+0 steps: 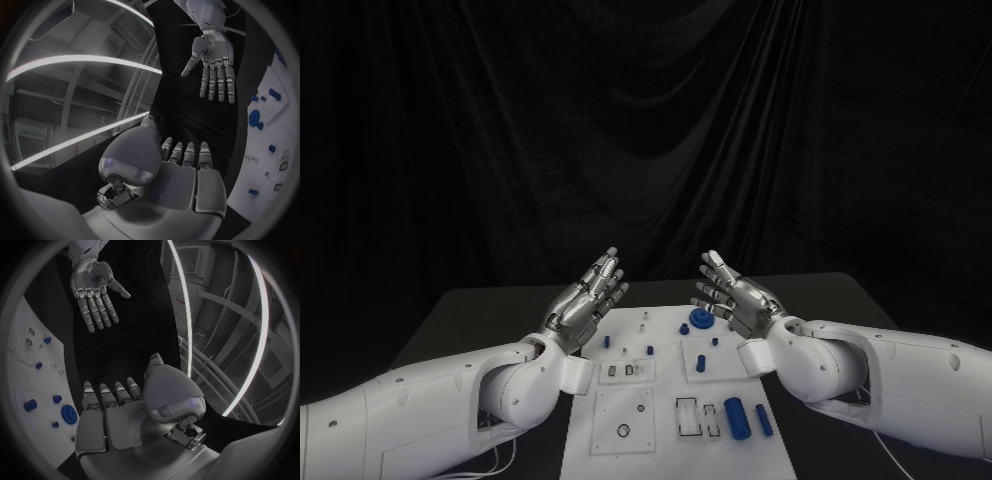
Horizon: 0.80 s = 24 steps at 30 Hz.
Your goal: Assemble the parts on the task board
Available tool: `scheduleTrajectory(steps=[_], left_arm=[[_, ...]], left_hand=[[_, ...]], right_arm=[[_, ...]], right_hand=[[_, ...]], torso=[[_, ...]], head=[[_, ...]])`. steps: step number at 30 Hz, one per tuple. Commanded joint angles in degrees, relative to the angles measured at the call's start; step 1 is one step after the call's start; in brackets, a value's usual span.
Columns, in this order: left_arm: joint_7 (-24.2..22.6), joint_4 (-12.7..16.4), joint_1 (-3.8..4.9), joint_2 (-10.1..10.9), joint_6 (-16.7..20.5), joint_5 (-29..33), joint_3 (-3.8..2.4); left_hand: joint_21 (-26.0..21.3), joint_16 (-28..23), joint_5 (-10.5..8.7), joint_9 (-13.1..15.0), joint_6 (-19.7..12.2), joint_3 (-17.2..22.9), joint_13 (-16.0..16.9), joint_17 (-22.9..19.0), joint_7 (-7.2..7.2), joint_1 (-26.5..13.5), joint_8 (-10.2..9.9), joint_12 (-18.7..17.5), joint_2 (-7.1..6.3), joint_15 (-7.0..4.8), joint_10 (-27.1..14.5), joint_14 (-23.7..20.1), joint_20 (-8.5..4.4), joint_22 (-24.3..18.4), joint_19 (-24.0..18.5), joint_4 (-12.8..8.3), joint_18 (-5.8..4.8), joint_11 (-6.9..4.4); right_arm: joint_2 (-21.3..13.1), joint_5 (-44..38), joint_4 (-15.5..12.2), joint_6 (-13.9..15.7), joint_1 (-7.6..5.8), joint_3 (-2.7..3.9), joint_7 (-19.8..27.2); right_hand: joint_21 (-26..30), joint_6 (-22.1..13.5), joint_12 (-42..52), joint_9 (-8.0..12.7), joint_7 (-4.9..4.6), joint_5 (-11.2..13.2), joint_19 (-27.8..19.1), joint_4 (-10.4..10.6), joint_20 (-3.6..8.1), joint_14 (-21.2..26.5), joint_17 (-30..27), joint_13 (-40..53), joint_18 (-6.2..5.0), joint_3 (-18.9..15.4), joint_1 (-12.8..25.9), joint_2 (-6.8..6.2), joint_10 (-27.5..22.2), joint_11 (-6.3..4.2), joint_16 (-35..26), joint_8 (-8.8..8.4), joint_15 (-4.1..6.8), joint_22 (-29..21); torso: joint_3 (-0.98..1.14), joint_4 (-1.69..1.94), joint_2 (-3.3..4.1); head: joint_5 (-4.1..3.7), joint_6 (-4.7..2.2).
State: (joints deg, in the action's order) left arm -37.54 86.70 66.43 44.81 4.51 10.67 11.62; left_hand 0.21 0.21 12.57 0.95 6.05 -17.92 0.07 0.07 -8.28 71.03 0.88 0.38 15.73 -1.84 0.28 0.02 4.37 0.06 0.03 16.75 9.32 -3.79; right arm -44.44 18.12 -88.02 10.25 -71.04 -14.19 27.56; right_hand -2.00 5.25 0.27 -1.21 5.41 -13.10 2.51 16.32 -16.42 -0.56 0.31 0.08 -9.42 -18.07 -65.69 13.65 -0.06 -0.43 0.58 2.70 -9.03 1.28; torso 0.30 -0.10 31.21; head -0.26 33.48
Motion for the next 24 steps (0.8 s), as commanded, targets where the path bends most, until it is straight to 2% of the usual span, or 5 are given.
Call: scheduleTrajectory(steps=[1,5,6,15,24], left_arm=[[-5.7,-0.1,0.44,-0.1,-9.1,3.3,0.28],[-6.0,-0.1,0.55,-0.1,-9.8,3.6,0.47],[-7.8,-4.3,-0.10,2.9,-14.5,-6.4,0.47],[-7.7,-1.0,0.03,8.3,-15.3,-7.8,0.46],[-7.5,0.8,0.32,11.2,-15.2,-8.0,0.46]], left_hand=[[-0.2,-0.2,0.24,0.1,0.2,0.3,0.1,-0.1,0.32,0.8,0.2,-0.2,-0.07,0.77,0.2,0.0,1.11,-0.1,0.0,0.0,0.94,0.18],[0.5,2.3,-0.11,0.3,1.8,0.4,1.1,1.2,1.31,1.4,0.5,1.3,0.25,6.24,3.9,3.3,4.56,0.4,0.8,-0.1,-0.64,4.01],[0.7,2.5,0.13,0.3,1.9,0.3,1.1,1.2,1.43,1.6,0.5,1.6,0.30,6.64,4.2,3.6,4.90,0.5,1.0,-0.1,-0.70,4.45],[1.4,2.9,0.60,0.5,2.9,0.3,1.4,1.3,2.24,2.1,0.7,2.7,0.35,7.50,5.6,4.5,5.87,0.9,1.9,-0.1,-0.59,5.82],[1.2,3.1,3.29,0.6,4.0,0.9,1.5,1.3,3.91,3.2,0.9,3.7,0.55,8.08,6.2,4.8,6.07,0.7,1.6,-0.2,-0.99,6.94]], right_arm=[[0.0,2.5,0.0,-4.7,-0.13,0.01,-0.9],[0.0,2.5,0.0,-4.7,-0.13,0.01,-0.9],[-4.0,-0.9,0.9,-12.5,-1.53,0.00,-3.0],[-5.5,-5.0,0.9,-10.1,-5.78,0.00,-5.8],[-5.8,-29.1,1.8,3.2,-13.10,-0.01,-22.6]], right_hand=[[-1.3,1.0,0.1,-0.2,-0.73,-0.9,2.2,-0.1,-0.25,-1.4,0.6,0.1,-0.95,0.6,-1.6,-0.20,0.1,0.95,1.5,0.80,-1.22,0.7],[-3.9,3.5,2.9,-0.7,-3.03,-3.3,7.2,-0.4,-0.40,-6.2,1.7,0.9,-0.10,0.9,-4.3,-0.60,1.0,3.68,5.2,3.21,-2.75,1.7],[-6.2,4.9,5.5,-1.0,-3.80,-5.3,11.7,-1.3,-0.42,-11.0,2.8,1.6,0.40,1.3,-6.2,-0.98,2.4,5.61,8.7,4.45,-3.26,2.6],[-19.6,22.3,27.7,-4.6,-10.40,-20.9,41.9,-10.1,0.60,-38.7,7.0,5.1,-1.03,5.6,-20.8,-2.47,12.5,11.56,26.2,20.11,-1.18,7.1],[-43.5,29.9,36.5,-4.2,-11.81,-12.7,60.3,-10.2,8.50,-63.0,14.7,3.9,-1.09,3.5,-22.1,-6.65,30.1,8.50,50.9,24.85,6.91,20.3]], torso=[[0.00,0.00,0.00],[0.00,0.00,0.00],[-0.60,0.93,1.58],[-0.70,1.85,2.34],[-0.27,3.62,5.62]], head=[[0.01,0.01],[0.01,0.01],[-1.24,9.51],[-2.03,12.96],[-3.72,12.11]])
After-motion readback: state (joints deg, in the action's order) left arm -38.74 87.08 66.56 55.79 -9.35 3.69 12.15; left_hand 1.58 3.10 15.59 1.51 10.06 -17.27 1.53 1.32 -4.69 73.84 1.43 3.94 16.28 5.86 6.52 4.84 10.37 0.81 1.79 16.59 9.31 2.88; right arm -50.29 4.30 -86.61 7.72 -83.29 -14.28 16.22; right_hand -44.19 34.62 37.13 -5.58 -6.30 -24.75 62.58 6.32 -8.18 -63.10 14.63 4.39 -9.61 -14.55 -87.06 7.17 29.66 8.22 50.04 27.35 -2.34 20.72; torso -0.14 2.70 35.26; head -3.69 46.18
